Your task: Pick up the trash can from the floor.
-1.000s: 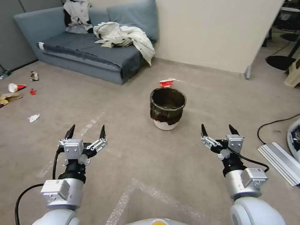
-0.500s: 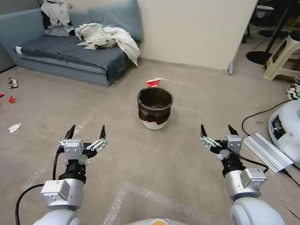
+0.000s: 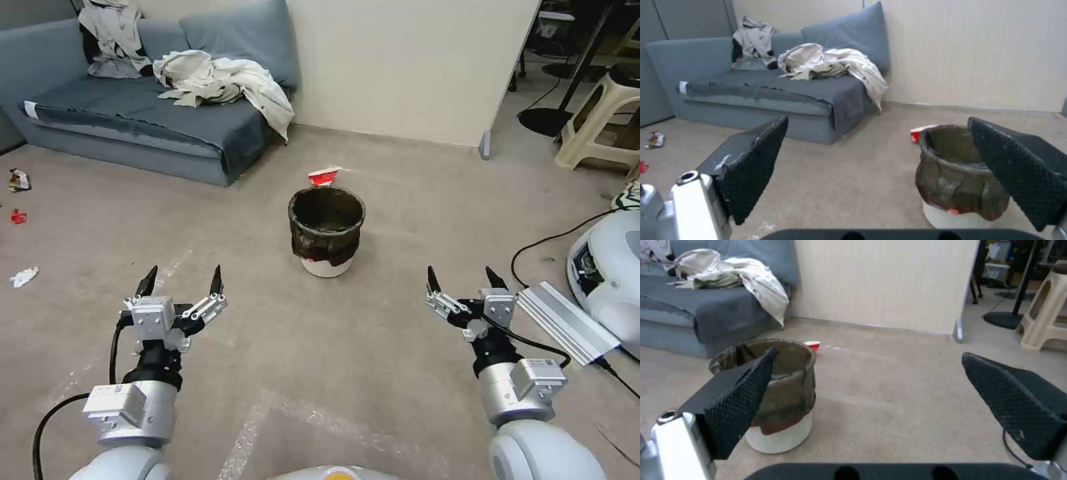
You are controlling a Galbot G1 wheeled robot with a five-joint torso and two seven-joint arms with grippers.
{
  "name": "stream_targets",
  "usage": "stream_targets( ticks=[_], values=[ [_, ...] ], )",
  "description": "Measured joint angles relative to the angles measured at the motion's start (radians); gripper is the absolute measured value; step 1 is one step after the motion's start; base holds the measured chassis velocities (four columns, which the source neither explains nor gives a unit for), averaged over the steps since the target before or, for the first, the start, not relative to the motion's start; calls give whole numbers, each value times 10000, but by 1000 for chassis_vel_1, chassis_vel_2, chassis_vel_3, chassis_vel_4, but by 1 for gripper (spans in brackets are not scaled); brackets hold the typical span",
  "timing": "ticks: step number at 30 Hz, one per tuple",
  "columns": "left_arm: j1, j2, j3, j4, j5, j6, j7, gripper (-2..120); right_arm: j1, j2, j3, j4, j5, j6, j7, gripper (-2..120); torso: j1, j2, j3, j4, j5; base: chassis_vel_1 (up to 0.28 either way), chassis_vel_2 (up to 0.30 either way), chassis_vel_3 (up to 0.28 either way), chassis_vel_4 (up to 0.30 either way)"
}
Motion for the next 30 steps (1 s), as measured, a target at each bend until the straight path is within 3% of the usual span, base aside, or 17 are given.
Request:
stream_targets(
  ticks=[30],
  values=[
    [-34, 23, -18, 55, -46, 34, -3, 100, 7, 35, -29, -39, -77, 15, -169, 100, 1, 0, 2, 1, 5, -140, 142, 139, -142]
  ],
)
